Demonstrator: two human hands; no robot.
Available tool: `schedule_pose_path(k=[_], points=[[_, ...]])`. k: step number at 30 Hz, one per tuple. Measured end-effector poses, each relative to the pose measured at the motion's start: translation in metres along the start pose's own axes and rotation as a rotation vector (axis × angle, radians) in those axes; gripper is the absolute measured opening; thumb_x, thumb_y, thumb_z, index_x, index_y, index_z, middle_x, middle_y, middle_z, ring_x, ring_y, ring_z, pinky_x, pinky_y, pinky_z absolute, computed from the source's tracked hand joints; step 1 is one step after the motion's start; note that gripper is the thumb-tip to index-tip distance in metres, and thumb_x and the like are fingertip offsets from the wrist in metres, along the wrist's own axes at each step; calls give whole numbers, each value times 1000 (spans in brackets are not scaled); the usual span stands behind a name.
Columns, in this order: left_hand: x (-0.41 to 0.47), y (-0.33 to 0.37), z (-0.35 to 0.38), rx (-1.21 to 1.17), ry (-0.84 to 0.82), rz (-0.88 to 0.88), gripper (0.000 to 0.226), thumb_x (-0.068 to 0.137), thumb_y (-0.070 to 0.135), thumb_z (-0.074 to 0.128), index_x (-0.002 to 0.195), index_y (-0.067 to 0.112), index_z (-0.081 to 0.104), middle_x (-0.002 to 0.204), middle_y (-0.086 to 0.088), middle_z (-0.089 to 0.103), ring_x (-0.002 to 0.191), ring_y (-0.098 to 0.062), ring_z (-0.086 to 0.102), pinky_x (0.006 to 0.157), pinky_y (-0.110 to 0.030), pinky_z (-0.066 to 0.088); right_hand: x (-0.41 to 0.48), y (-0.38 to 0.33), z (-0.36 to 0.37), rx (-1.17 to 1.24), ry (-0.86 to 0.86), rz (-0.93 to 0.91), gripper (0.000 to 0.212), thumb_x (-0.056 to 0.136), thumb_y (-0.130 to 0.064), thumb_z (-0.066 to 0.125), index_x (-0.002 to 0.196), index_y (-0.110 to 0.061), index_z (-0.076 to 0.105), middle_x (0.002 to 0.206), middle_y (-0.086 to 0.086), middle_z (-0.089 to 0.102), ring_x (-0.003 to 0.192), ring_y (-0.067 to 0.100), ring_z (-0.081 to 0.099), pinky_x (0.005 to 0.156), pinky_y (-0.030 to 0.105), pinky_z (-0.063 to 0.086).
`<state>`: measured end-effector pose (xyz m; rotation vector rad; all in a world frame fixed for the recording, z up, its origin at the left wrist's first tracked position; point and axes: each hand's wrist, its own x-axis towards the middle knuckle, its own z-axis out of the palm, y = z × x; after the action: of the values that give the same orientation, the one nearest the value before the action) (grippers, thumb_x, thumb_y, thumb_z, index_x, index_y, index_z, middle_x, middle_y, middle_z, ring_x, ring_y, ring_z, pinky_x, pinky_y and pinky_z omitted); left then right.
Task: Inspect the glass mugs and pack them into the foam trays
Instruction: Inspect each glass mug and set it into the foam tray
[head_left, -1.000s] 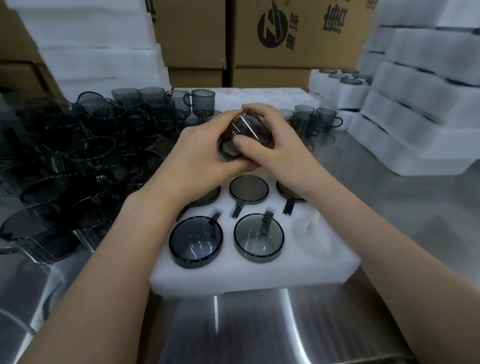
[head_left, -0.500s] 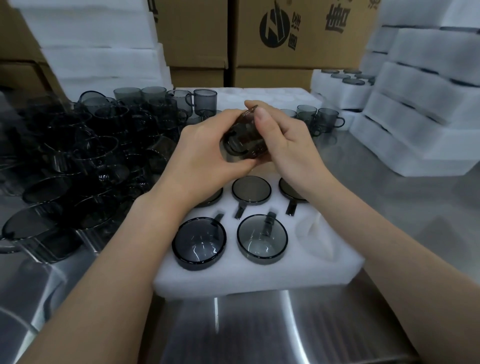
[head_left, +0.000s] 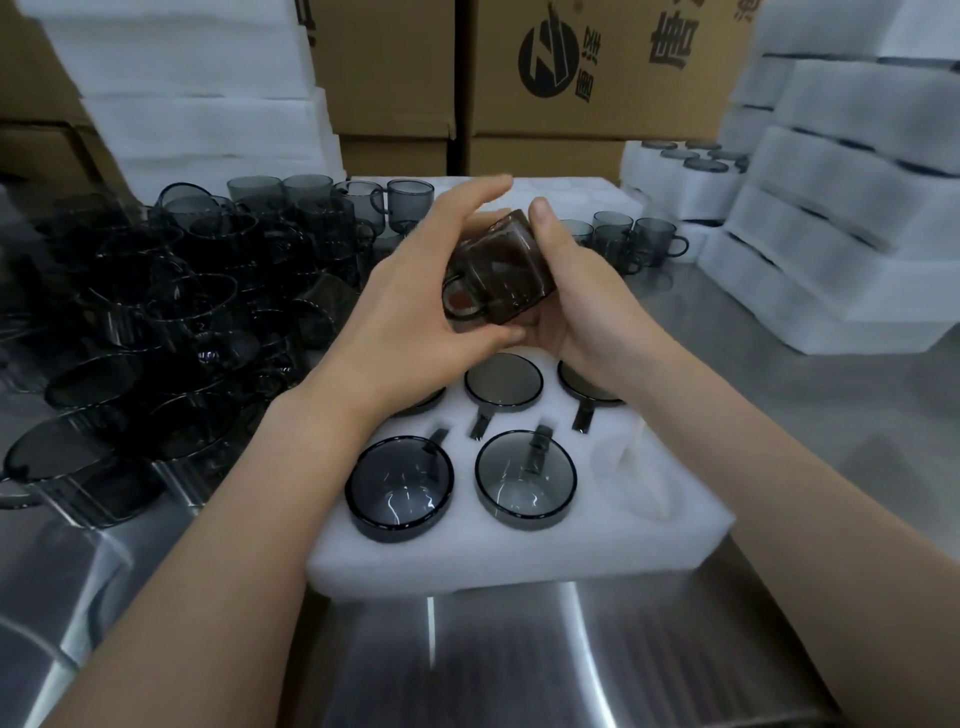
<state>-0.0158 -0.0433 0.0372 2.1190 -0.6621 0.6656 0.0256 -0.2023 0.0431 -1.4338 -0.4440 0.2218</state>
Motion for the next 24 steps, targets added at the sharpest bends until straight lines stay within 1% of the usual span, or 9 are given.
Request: schedule_pose_path(k=[2, 4, 6, 9, 16, 18, 20, 22, 24], points=[[1, 2, 1, 47, -31, -19, 96, 67, 38, 84, 147, 35, 31, 135, 22, 48, 129, 3, 43, 108, -15, 33, -1, 3, 0, -81, 50, -80, 46, 100, -48, 42, 112, -13, 69, 109, 14, 73, 104, 31, 70, 93, 54, 54], [3, 2, 2, 92, -27, -47, 96, 69, 38, 84, 150, 25, 33, 141, 14, 48, 130, 0, 42, 107, -11, 30, -3, 4, 1, -270, 129, -187, 39, 100, -45, 44, 92, -22, 74, 93, 5, 75, 92, 21, 71, 85, 45, 57], [3, 3, 3, 131, -1, -62, 87, 74, 32, 83, 147, 19, 39, 139, 8, 53, 127, -2, 47, 104, -10, 33, -3, 5, 3, -395, 168, -255, 43, 101, -41, 44, 82, -16, 72, 82, 8, 71, 84, 26, 68, 80, 48, 56], [2, 3, 4, 113, 17, -37, 77, 77, 23, 80, 145, 16, 45, 134, 5, 58, 120, -1, 51, 100, -6, 36, -3, 4, 3, -312, 204, -207, 46, 104, -37, 44, 84, -7, 71, 88, 18, 72, 91, 35, 70, 82, 55, 57], [-2, 6, 3, 47, 8, 42, 76, 77, 17, 80, 144, 16, 45, 136, 12, 54, 129, 1, 47, 105, -12, 36, -4, -2, 0, -12, 154, -81, 36, 104, -28, 45, 96, -3, 69, 81, 14, 72, 69, 24, 71, 52, 30, 55], [-3, 6, 3, 51, 2, 83, 77, 77, 16, 81, 145, 19, 43, 144, 22, 40, 141, -3, 34, 110, -12, 30, -2, -3, -1, 106, 78, -28, 39, 105, -31, 44, 110, 1, 66, 95, 17, 72, 83, 25, 72, 63, 34, 59], [-2, 7, 2, 48, -2, 87, 83, 76, 17, 82, 145, 29, 39, 148, 28, 28, 144, -2, 24, 112, -12, 26, 1, -4, -3, 286, -78, 79, 49, 105, -40, 38, 131, -4, 56, 122, 17, 67, 112, 29, 66, 92, 45, 56], [-1, 8, 1, 57, -8, 66, 86, 75, 17, 83, 143, 37, 34, 154, 19, 31, 147, -3, 17, 120, -31, 25, 1, -5, -5, 379, -249, 146, 54, 104, -49, 33, 142, -14, 48, 134, 16, 60, 124, 31, 59, 96, 46, 53], [0, 10, 0, 72, -4, 42, 88, 73, 16, 83, 143, 37, 34, 154, 11, 37, 149, -8, 14, 120, -48, 23, 1, -4, -7, 347, -293, 160, 54, 102, -53, 32, 140, -18, 49, 132, 15, 62, 117, 29, 63, 78, 40, 58]])
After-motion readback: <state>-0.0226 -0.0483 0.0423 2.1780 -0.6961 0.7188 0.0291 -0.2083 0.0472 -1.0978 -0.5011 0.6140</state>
